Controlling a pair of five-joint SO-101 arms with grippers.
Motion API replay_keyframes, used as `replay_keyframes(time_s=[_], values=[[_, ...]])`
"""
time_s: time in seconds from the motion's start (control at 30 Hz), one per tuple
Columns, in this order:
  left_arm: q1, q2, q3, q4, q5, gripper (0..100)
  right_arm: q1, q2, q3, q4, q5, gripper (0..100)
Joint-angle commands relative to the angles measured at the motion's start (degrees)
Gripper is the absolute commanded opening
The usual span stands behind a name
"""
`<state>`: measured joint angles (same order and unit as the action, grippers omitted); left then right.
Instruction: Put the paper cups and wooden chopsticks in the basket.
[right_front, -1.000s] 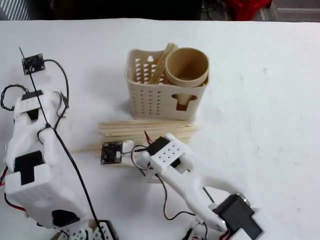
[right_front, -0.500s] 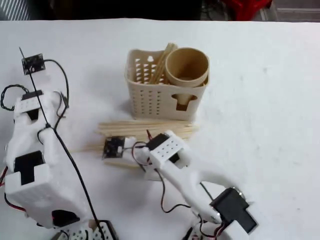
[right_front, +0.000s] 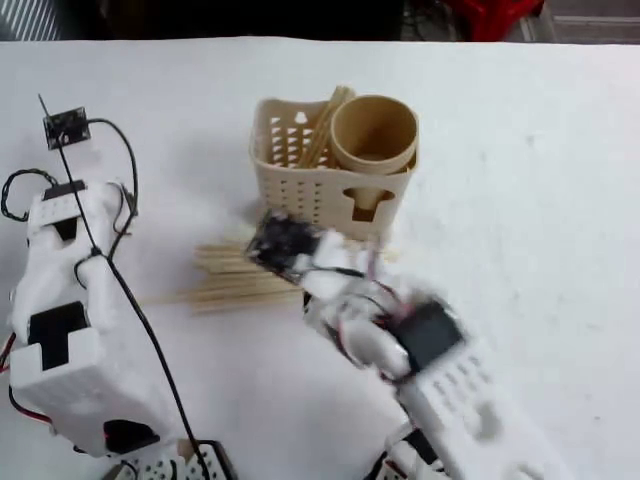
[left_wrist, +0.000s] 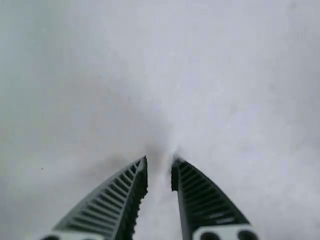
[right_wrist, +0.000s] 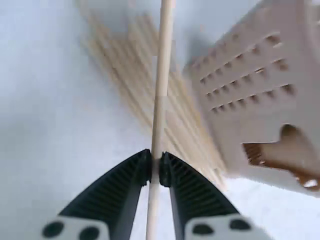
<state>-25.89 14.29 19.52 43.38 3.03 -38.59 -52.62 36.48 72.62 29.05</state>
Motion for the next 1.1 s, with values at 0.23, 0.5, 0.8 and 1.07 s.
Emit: replay_keyframes(time_s=[0.23,0.5,0.8,1.07], values=[[0.4,-0.3,-2.1,-1.2,0.5,10,4.9,13.8,-34.5,-6.1,-12.5,1.5],[0.4,-0.3,-2.1,-1.2,0.5,10,6.5,34.9,-48.2,-30.5,-21.7,1.6],[0.3,-0.3,-2.1,-1.2,0.5,10,12.5,43.5,-42.1,-41.4,-26.0,1.6],[0.3,-0.3,-2.1,-1.2,0.5,10,13.1,41.2,-35.5,-37.3,-25.4,6.3]])
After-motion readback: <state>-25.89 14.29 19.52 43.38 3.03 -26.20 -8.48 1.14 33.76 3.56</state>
